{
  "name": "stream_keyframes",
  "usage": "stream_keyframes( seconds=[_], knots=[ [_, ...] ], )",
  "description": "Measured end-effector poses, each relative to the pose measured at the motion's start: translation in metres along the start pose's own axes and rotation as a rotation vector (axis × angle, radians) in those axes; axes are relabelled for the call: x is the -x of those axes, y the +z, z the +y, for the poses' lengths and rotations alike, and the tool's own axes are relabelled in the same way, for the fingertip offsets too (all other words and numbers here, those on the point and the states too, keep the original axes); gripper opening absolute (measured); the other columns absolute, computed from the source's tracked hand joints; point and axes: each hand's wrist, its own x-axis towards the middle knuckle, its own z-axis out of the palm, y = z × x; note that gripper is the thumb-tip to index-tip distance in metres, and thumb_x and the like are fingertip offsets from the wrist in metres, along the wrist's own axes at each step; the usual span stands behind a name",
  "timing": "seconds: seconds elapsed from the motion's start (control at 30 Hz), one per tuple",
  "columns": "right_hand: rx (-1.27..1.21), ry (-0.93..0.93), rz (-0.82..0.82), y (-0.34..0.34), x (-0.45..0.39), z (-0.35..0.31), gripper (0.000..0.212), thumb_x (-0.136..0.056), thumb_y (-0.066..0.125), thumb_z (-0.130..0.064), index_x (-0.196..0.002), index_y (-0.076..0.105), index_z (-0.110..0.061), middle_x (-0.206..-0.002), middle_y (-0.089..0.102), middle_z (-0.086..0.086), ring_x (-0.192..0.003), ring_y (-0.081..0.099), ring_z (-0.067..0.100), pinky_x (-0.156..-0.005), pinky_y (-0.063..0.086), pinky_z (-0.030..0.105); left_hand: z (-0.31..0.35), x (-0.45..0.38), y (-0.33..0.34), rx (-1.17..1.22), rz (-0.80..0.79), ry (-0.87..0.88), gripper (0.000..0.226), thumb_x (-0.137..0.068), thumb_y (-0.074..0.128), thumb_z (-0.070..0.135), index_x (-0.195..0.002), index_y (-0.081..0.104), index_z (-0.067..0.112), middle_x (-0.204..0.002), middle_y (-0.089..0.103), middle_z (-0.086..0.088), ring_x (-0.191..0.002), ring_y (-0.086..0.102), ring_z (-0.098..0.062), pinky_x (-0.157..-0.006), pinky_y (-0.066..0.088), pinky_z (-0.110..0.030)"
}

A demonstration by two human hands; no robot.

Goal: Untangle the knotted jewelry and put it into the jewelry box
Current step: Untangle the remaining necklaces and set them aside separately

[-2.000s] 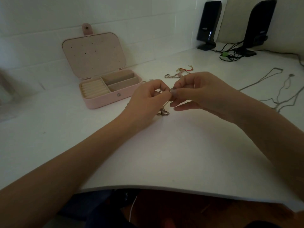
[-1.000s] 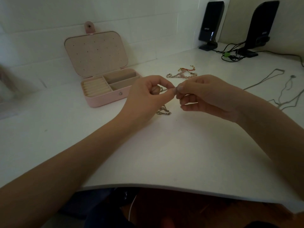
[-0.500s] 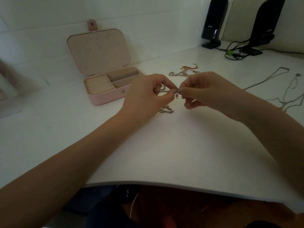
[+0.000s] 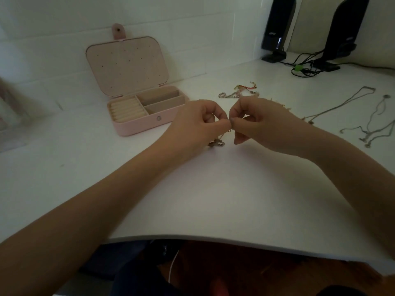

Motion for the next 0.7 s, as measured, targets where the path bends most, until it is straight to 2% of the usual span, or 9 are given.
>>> stream_keyframes(
  seconds=[0.13, 0.3, 0.37, 0.43, 0.5, 0.57, 0.7],
  knots=[
    [-0.062, 0.048, -0.046, -0.001, -0.0006, 0.0007, 0.014, -0.093, 0.055, -0.012, -0.08, 0.055, -0.017, -0.075, 0.061, -0.002, -0.059, 0.064, 0.0, -0.069, 0.056, 0.018, -0.0025, -0.0004, 0.0011, -0.038, 0.016, 0.043, 0.014, -0.079, 0.064, 0.015, -0.068, 0.058, 0.021, -0.04, 0.036, 0.013, -0.04, 0.031, -0.003, -0.046, 0.028, -0.016],
    [-0.069, 0.072, -0.064, -0.0017, -0.002, 0.0028, 0.013, -0.093, 0.055, -0.013, -0.081, 0.056, -0.017, -0.075, 0.063, -0.001, -0.061, 0.066, 0.003, -0.075, 0.058, 0.024, -0.0033, 0.0022, 0.002, -0.117, 0.077, 0.093, 0.014, -0.079, 0.066, 0.02, -0.068, 0.058, 0.025, -0.041, 0.038, 0.013, -0.042, 0.036, -0.004, -0.053, 0.032, -0.024],
    [-0.052, 0.061, -0.064, -0.0013, -0.0018, 0.0037, 0.012, -0.093, 0.055, -0.015, -0.081, 0.056, -0.018, -0.074, 0.062, -0.003, -0.062, 0.066, 0.003, -0.074, 0.057, 0.022, -0.0038, 0.0026, 0.002, -0.154, 0.082, 0.115, 0.011, -0.075, 0.062, 0.028, -0.066, 0.056, 0.029, -0.042, 0.04, 0.014, -0.043, 0.037, -0.004, -0.053, 0.033, -0.025],
    [-0.011, 0.034, -0.043, -0.0002, -0.0012, 0.0045, 0.012, -0.092, 0.057, -0.016, -0.081, 0.055, -0.02, -0.073, 0.063, -0.005, -0.06, 0.064, -0.002, -0.067, 0.053, 0.015, -0.0035, 0.0024, 0.0016, -0.194, 0.062, 0.125, 0.01, -0.074, 0.06, 0.03, -0.065, 0.055, 0.031, -0.043, 0.042, 0.014, -0.044, 0.039, -0.004, -0.052, 0.031, -0.023],
    [0.059, -0.004, 0.005, 0.001, -0.0012, 0.006, 0.011, -0.09, 0.059, -0.018, -0.081, 0.054, -0.023, -0.075, 0.064, -0.009, -0.061, 0.064, -0.005, -0.064, 0.049, 0.013, -0.0046, 0.0008, 0.0013, -0.14, 0.04, 0.092, 0.017, -0.079, 0.064, 0.021, -0.066, 0.057, 0.029, -0.041, 0.039, 0.012, -0.043, 0.037, -0.004, -0.05, 0.03, -0.017],
    [0.116, -0.058, 0.067, 0.0013, -0.0017, 0.0075, 0.01, -0.087, 0.062, -0.019, -0.082, 0.056, -0.025, -0.076, 0.066, -0.01, -0.066, 0.066, -0.004, -0.068, 0.05, 0.018, -0.0056, -0.0006, 0.0008, -0.065, 0.04, 0.039, 0.02, -0.081, 0.065, 0.011, -0.066, 0.059, 0.022, -0.04, 0.036, 0.013, -0.04, 0.034, -0.003, -0.046, 0.028, -0.013],
    [0.126, -0.117, 0.102, 0.0002, -0.0007, 0.0069, 0.011, -0.085, 0.065, -0.011, -0.086, 0.066, -0.022, -0.072, 0.069, -0.01, -0.068, 0.067, 0.0, -0.068, 0.051, 0.013, -0.0061, -0.0002, 0.0028, -0.033, 0.06, 0.025, 0.02, -0.08, 0.066, 0.011, -0.065, 0.058, 0.022, -0.041, 0.037, 0.013, -0.041, 0.033, -0.002, -0.048, 0.028, -0.02]
  ],
)
